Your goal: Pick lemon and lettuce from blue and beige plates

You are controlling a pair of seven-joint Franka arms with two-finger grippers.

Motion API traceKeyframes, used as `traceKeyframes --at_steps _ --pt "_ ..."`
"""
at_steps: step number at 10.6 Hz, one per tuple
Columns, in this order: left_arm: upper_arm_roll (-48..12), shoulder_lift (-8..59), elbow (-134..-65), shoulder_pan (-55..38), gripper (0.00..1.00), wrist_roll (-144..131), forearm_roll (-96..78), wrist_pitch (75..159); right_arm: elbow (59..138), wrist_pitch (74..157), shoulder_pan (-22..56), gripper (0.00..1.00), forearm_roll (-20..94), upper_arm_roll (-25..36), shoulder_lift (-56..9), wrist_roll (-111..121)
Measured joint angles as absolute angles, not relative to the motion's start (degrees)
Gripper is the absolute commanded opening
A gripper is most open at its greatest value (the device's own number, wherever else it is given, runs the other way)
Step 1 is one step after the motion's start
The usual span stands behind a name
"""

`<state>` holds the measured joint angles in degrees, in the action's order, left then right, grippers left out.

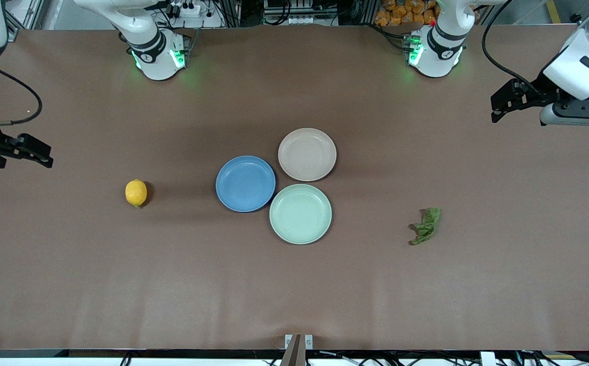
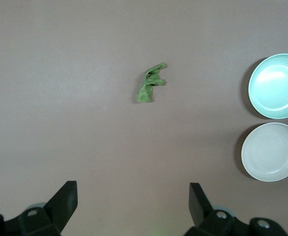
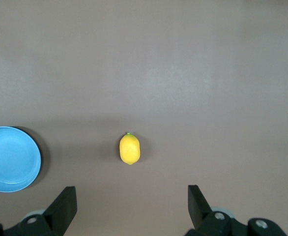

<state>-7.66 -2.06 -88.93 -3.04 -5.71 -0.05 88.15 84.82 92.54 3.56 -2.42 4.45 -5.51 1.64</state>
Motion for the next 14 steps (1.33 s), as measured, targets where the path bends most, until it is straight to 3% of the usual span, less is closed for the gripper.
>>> traceKeyframes --at_steps 14 --pt "-7.81 -1.7 -88.94 -3.11 1.0 -5.71 -0.05 88.26 83.15 86.48 3.51 1.0 -2.39 4.83 -3.04 1.64"
